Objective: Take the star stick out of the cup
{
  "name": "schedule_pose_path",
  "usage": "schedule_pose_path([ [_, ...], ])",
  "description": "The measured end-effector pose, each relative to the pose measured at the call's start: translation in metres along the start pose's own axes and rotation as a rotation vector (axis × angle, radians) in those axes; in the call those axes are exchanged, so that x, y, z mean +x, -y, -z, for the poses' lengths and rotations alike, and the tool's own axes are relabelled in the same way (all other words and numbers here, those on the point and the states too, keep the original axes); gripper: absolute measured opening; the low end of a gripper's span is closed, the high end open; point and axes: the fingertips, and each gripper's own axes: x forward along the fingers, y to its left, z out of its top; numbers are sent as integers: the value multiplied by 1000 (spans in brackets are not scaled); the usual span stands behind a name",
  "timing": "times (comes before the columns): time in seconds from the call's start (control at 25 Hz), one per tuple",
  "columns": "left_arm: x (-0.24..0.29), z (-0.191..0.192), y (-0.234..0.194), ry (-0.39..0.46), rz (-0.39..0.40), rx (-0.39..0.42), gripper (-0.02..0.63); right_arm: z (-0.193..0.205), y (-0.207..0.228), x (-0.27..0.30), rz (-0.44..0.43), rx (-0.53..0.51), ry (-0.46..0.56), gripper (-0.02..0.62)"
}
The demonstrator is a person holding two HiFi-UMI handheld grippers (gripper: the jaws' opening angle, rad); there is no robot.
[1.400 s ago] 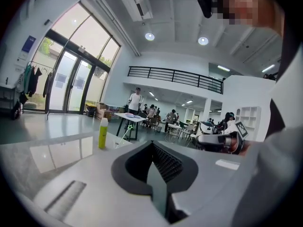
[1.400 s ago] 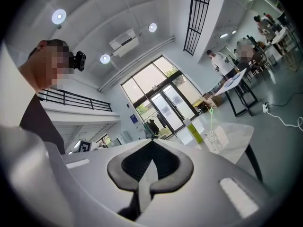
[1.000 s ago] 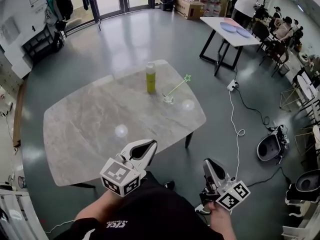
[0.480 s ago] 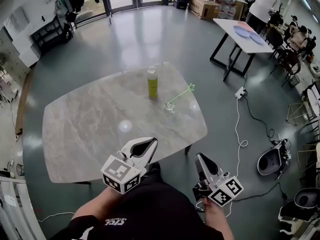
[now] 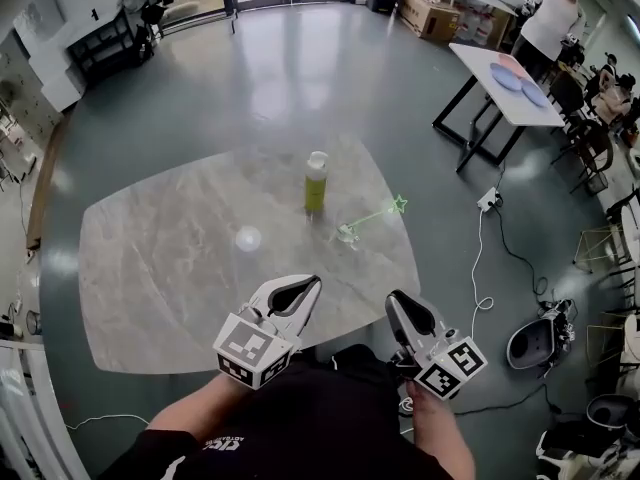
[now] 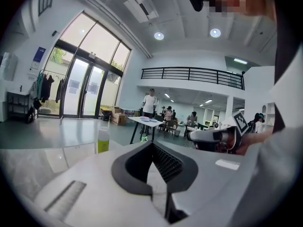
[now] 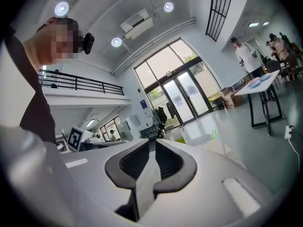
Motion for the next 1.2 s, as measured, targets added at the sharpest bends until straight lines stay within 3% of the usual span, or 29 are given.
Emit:
schedule_pose_path([
  [0.16,16,-10,-8,16,-43,62,2,-4,22,23,-20,10,-45,61],
  [0.36,29,-14,-21,25,-94,-24,2,-3,47,52,-61,29,-94,97],
  [0.76,69,-5,-35,45,-116,-121,2,4,86,87,-141,5,-131,137],
  [1.2,101,30,-69,4,-183,-146,2,43,138,120,-180,61,-158,217],
])
